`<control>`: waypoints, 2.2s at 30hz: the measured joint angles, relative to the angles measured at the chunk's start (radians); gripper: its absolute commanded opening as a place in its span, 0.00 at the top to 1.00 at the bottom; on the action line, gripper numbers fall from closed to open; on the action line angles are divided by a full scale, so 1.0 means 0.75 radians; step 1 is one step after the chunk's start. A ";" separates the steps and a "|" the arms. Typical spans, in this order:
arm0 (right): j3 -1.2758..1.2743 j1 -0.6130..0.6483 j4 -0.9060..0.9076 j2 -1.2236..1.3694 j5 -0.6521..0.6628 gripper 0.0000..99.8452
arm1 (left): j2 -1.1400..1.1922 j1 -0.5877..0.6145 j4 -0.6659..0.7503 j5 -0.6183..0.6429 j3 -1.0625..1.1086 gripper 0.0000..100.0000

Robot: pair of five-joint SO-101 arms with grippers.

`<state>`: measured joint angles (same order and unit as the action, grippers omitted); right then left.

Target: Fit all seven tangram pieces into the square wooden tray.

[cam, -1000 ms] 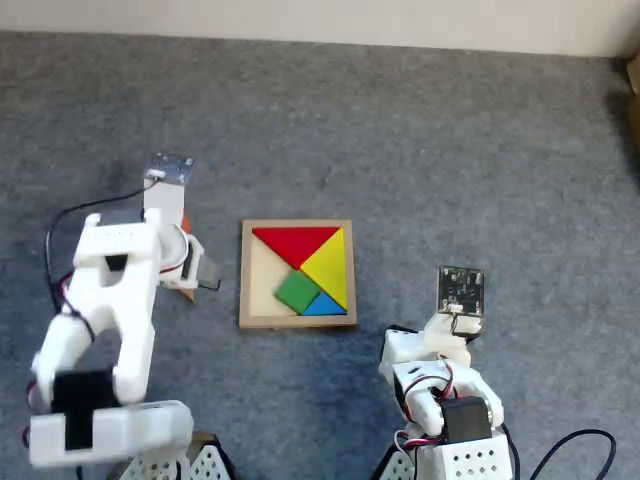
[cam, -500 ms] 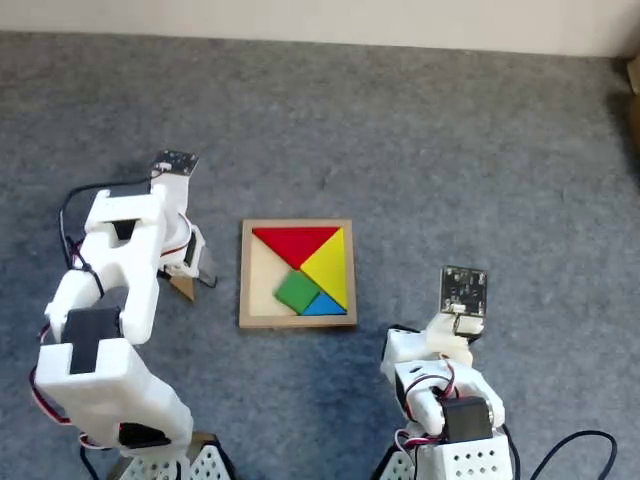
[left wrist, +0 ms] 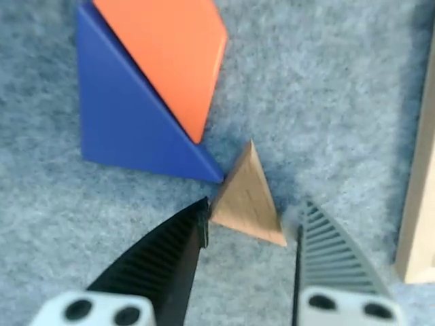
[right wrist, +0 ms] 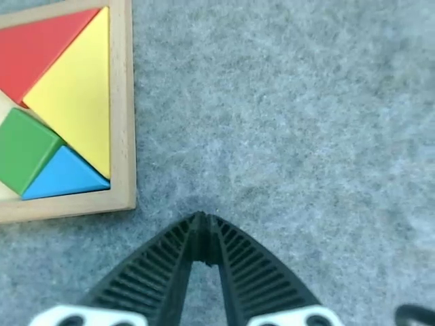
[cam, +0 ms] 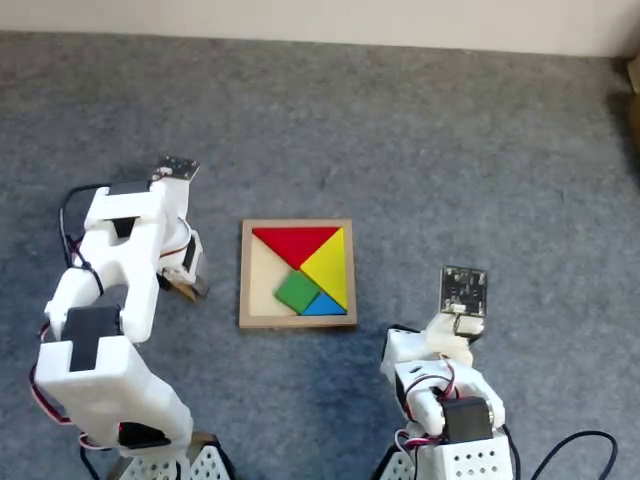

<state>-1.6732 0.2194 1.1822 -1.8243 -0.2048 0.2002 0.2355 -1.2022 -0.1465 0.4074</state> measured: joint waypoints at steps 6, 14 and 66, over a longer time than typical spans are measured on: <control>0.000 0.000 0.000 0.000 0.000 0.99 | 0.002 0.002 0.000 0.000 0.000 0.83; 0.000 0.000 0.000 0.000 0.000 0.99 | 0.002 -0.004 0.000 0.002 0.000 0.95; 0.000 0.000 0.000 0.000 0.000 0.99 | -0.110 -0.730 0.027 -1.144 -0.102 0.80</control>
<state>-1.6732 0.2194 1.1822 -1.8243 -0.2048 0.1174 -0.3122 -1.1822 -1.0042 0.3307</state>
